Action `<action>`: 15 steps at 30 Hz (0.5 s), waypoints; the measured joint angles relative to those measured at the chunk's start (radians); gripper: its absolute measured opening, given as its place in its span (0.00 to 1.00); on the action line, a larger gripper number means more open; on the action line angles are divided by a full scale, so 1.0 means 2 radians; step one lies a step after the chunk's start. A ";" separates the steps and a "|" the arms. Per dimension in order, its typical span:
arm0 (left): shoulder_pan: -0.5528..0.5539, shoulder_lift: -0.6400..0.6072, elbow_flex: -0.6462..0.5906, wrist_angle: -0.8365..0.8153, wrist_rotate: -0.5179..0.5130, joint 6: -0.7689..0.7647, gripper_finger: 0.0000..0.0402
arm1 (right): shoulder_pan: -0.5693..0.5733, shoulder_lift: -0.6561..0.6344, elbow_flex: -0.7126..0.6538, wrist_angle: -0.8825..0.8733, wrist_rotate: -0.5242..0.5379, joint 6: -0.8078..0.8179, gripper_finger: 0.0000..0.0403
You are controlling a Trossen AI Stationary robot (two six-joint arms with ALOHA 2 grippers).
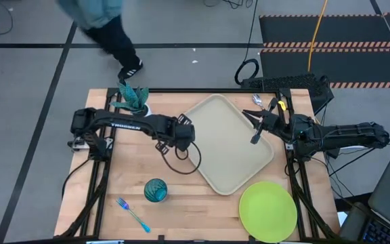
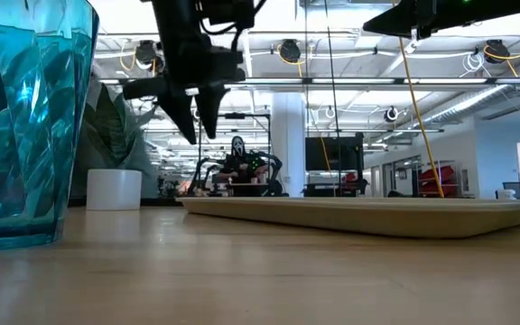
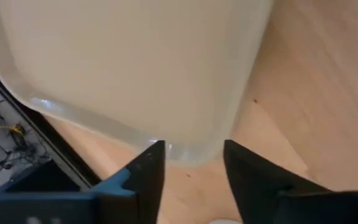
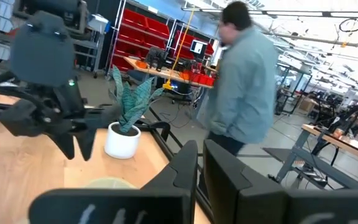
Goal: Pick and place plate/cup/fork/spoon on tray
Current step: Adjust the white food tray to the center of the table
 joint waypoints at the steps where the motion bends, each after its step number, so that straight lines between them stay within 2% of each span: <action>1: 0.004 0.001 0.000 0.003 0.013 -0.006 0.47 | 0.000 0.000 0.000 0.000 0.000 -0.002 0.05; 5: 0.016 0.017 0.000 0.018 0.060 -0.021 0.55 | -0.001 0.000 0.000 0.000 0.000 -0.008 0.05; 15: 0.017 0.079 0.000 0.001 0.064 -0.017 0.58 | -0.011 0.000 0.000 -0.001 0.000 -0.006 0.05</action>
